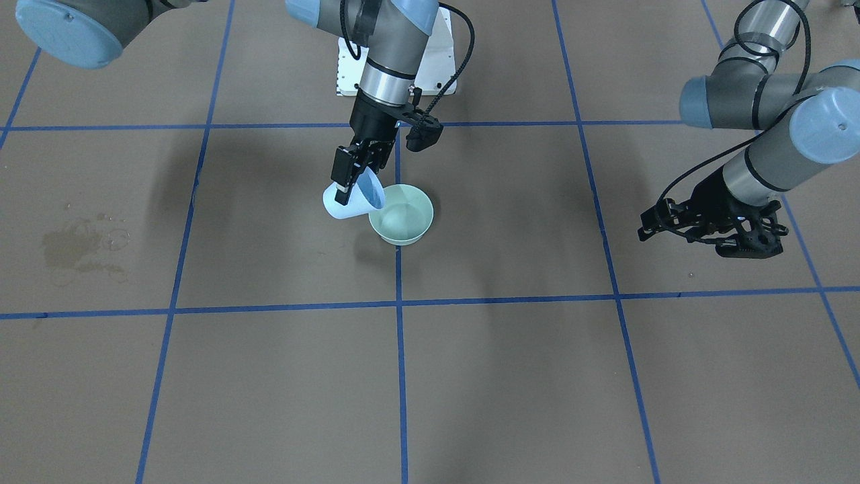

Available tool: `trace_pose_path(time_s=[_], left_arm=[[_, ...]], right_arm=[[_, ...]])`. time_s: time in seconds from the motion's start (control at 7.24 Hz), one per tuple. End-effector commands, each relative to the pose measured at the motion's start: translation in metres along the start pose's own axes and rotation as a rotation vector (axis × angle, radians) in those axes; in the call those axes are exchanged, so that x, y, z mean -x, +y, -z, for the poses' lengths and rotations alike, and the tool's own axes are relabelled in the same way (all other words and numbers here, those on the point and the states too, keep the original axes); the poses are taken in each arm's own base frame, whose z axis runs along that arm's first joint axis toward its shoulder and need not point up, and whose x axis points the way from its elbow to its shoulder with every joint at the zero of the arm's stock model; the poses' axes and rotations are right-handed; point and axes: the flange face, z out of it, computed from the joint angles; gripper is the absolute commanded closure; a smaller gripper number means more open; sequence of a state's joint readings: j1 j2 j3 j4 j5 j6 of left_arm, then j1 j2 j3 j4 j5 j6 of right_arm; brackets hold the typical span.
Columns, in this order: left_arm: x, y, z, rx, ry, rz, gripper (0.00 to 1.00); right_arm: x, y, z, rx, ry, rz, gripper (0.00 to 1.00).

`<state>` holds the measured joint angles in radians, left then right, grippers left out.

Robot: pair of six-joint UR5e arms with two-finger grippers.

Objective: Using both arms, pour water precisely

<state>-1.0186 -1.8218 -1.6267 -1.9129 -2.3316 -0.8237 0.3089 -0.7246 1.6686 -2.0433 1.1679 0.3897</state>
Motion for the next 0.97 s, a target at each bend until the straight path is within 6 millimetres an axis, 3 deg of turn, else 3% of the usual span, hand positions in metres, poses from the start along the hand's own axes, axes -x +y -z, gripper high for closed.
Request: trace_pose_path(time_s=[0.0,0.28,0.41,0.69,0.83], left_arm=[[0.003,0.000,-0.003,0.005,-0.004,0.004,0.01],[0.005,-0.001,-0.006,0.008,-0.007,0.007,0.01],[0.005,-0.001,-0.006,0.009,-0.006,0.009,0.01],[0.006,-0.001,-0.007,0.011,-0.006,0.010,0.01],[0.007,-0.001,-0.006,0.010,-0.006,0.012,0.01]], right_arm=[[0.020,-0.020,-0.005,0.055,0.106,0.108,0.59],[0.054,-0.015,-0.011,0.080,0.165,0.187,0.61],[0.066,-0.015,0.003,0.118,0.195,0.241,0.62],[0.066,-0.023,0.012,0.146,0.245,0.277,0.63],[0.072,-0.031,0.006,0.163,0.266,0.293,0.65]])
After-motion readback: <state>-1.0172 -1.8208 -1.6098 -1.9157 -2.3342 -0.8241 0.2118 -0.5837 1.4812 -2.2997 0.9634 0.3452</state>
